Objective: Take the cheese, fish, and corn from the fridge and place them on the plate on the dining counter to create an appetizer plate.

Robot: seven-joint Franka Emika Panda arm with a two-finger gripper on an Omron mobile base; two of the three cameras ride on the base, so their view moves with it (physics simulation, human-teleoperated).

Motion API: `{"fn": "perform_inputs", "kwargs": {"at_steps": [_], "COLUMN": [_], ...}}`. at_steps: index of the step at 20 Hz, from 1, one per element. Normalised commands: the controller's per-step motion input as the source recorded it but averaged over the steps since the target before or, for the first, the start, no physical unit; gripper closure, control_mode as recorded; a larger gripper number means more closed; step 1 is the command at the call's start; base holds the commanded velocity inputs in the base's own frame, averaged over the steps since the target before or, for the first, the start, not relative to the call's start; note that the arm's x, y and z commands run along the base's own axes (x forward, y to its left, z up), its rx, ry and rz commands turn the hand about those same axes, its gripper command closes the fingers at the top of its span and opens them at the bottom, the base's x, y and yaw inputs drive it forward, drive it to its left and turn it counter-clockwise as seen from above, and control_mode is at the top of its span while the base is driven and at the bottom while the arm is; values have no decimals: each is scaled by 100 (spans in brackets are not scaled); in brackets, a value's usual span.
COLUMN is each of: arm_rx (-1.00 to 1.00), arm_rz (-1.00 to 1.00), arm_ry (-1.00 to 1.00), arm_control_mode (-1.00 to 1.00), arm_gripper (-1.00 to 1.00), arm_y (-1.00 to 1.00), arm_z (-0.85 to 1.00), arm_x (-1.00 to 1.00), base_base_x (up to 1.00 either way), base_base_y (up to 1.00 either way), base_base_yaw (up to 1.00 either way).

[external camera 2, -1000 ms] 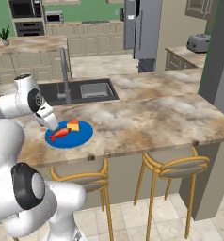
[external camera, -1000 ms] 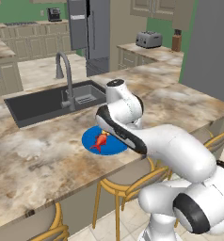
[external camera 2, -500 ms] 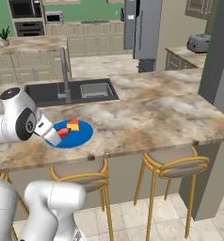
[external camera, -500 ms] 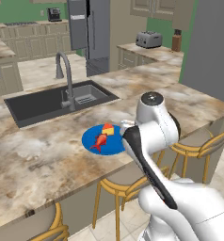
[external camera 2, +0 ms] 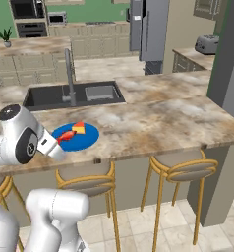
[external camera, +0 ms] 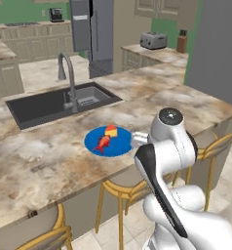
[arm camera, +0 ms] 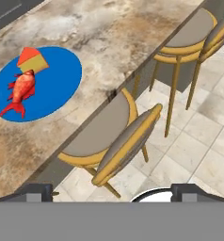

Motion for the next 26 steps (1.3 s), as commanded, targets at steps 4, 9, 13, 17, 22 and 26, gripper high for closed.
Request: {"fn": "perform_inputs", "kwargs": {"at_steps": [4, 9, 13, 17, 22, 26], "arm_rx": [0, 0, 0, 0, 0, 0], "arm_rz": [0, 0, 0, 0, 0, 0], "arm_ry": [0, 0, 0, 0, 0, 0], "arm_control_mode": [100, 100, 100, 100, 100, 100], "arm_gripper": [-100, -100, -100, -100, -100, -100], "arm_y": [0, 0, 0, 0, 0, 0], "arm_z": [0, 0, 0, 0, 0, 0], "arm_x": [0, 0, 0, 0, 0, 0], "base_base_x": [-99, -100, -61, -17, -2, 0], "base_base_y": [52, 89, 100, 100, 100, 100], "base_base_yaw": [0, -14, -4, 0, 0, 0]}}
